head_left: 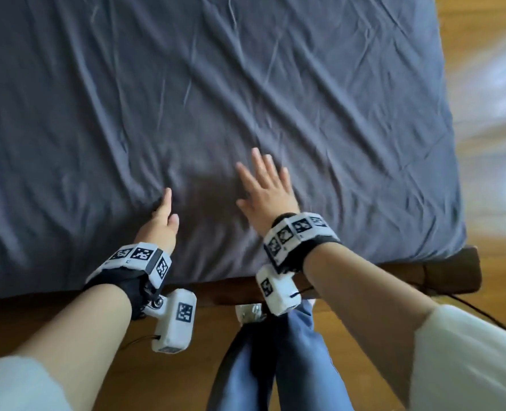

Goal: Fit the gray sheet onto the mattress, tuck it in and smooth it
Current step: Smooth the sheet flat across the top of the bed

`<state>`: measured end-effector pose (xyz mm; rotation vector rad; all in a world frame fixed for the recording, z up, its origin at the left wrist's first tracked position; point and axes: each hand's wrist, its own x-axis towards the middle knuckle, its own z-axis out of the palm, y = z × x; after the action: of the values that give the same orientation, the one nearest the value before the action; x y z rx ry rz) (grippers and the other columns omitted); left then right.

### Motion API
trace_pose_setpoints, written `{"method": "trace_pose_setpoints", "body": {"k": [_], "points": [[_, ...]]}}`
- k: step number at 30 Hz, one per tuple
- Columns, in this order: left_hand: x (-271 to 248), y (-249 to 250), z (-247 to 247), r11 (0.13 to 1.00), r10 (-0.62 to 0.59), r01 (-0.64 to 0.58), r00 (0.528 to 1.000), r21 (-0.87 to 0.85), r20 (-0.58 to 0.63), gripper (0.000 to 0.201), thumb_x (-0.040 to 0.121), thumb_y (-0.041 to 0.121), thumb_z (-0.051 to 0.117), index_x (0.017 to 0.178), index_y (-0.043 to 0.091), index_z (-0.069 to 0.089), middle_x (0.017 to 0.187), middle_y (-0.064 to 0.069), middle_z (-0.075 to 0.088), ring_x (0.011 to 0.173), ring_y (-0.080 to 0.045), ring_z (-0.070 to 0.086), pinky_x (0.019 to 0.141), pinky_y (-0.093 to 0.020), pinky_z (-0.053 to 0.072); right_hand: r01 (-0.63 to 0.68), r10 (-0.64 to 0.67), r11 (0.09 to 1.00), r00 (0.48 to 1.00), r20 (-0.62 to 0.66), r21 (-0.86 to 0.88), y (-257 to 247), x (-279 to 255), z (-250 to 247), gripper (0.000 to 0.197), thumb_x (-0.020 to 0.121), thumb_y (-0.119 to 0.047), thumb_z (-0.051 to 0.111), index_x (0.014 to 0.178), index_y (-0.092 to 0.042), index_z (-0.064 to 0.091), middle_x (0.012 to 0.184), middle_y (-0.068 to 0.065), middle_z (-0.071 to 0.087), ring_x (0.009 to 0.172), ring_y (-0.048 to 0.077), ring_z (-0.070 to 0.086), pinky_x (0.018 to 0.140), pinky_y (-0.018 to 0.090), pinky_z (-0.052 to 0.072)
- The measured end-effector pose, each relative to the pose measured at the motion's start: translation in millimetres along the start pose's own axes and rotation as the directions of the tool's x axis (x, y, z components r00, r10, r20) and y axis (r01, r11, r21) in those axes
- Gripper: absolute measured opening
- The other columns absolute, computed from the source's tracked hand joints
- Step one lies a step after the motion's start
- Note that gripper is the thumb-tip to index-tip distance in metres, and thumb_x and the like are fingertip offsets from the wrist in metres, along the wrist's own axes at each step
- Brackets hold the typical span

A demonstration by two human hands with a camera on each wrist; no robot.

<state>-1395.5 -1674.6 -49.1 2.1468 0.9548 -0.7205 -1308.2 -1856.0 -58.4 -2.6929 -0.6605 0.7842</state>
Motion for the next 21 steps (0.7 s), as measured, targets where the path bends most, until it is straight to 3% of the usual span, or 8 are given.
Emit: {"method": "trace_pose_setpoints", "body": {"k": [2, 5, 7, 10, 12, 14, 17, 21], "points": [[-3, -12, -17, 0.983, 0.014, -0.027, 0.997, -0.180, -0.075, 0.056, 0.100, 0.022, 0.035, 0.147, 0.042, 0.011, 0.154, 0.004, 0.029, 0.138, -0.021, 0.036, 0.115, -0.035, 0.026, 0.255, -0.244, 0.965, 0.957, 0.155, -0.058, -57, 19, 18, 0.068, 0.093, -0.035, 0.046, 0.148, -0.038, 0.005, 0.158, -0.008, -0.014, 0.146, 0.016, -0.013, 0.117, 0.043, -0.006], [1, -23, -32, 0.981, 0.063, -0.092, 0.984, -0.172, -0.167, 0.053, 0.100, 0.019, 0.035, 0.148, 0.032, 0.016, 0.158, 0.004, 0.017, 0.145, -0.015, 0.018, 0.118, -0.028, 0.012, 0.305, -0.273, 0.944, 0.937, 0.220, -0.125, -43, 36, 27, 0.066, 0.092, -0.048, 0.043, 0.146, -0.045, 0.006, 0.158, -0.014, -0.010, 0.147, 0.014, -0.010, 0.117, 0.042, -0.007], [10, -18, -28, 0.993, 0.051, -0.062, 0.992, -0.100, -0.112, 0.051, 0.101, 0.023, 0.034, 0.148, 0.031, 0.017, 0.159, 0.005, 0.002, 0.147, -0.016, -0.004, 0.120, -0.036, 0.000, 0.185, -0.161, 0.971, 0.974, 0.156, -0.150, 9, 36, 16, 0.065, 0.091, -0.058, 0.036, 0.145, -0.047, 0.003, 0.158, -0.015, -0.011, 0.147, 0.015, -0.010, 0.116, 0.043, -0.007], [20, 12, 1, 0.981, -0.097, 0.097, 0.995, 0.170, -0.012, 0.054, 0.097, 0.042, 0.033, 0.145, 0.047, 0.009, 0.156, 0.008, -0.022, 0.143, -0.028, -0.024, 0.111, -0.063, -0.002, -0.149, 0.159, 0.980, 0.985, 0.067, -0.131, 101, 16, -19, 0.066, 0.091, -0.062, 0.030, 0.145, -0.046, -0.003, 0.157, -0.014, -0.015, 0.146, 0.016, -0.013, 0.116, 0.043, -0.008], [21, 39, 23, 0.968, -0.101, 0.095, 0.995, 0.233, 0.015, 0.061, 0.094, 0.052, 0.033, 0.143, 0.051, -0.002, 0.152, 0.005, -0.033, 0.140, -0.030, -0.030, 0.107, -0.068, -0.002, -0.414, 0.417, 0.908, 0.908, 0.046, -0.066, 162, -8, -39, 0.069, 0.091, -0.062, 0.032, 0.146, -0.043, -0.004, 0.157, -0.013, -0.017, 0.146, 0.017, -0.013, 0.117, 0.042, -0.006], [19, 65, 42, 0.963, -0.058, 0.042, 0.997, 0.267, 0.052, 0.065, 0.092, 0.056, 0.034, 0.142, 0.052, -0.008, 0.150, 0.002, -0.038, 0.139, -0.031, -0.032, 0.106, -0.070, -0.002, -0.571, 0.574, 0.819, 0.816, 0.062, -0.060, 211, -35, -51, 0.071, 0.091, -0.059, 0.034, 0.148, -0.039, -0.004, 0.157, -0.011, -0.018, 0.147, 0.020, -0.011, 0.120, 0.042, -0.002], [17, 91, 60, 0.953, -0.040, 0.007, 0.994, 0.303, 0.105, 0.067, 0.091, 0.058, 0.032, 0.140, 0.053, -0.012, 0.149, 0.001, -0.039, 0.138, -0.033, -0.033, 0.104, -0.071, -0.002, -0.644, 0.644, 0.764, 0.760, 0.090, -0.028, 240, -55, -50, 0.074, 0.092, -0.054, 0.038, 0.149, -0.035, -0.006, 0.156, -0.007, -0.021, 0.146, 0.023, -0.012, 0.120, 0.041, -0.002], [19, 116, 78, 0.944, -0.086, 0.051, 0.992, 0.326, 0.094, 0.072, 0.088, 0.064, 0.032, 0.140, 0.052, -0.017, 0.148, 0.000, -0.041, 0.138, -0.035, -0.033, 0.104, -0.071, -0.003, -0.650, 0.651, 0.759, 0.756, 0.071, -0.034, 247, -48, -36, 0.075, 0.092, -0.053, 0.036, 0.148, -0.033, -0.011, 0.155, -0.004, -0.027, 0.144, 0.024, -0.021, 0.116, 0.044, -0.011]]}}
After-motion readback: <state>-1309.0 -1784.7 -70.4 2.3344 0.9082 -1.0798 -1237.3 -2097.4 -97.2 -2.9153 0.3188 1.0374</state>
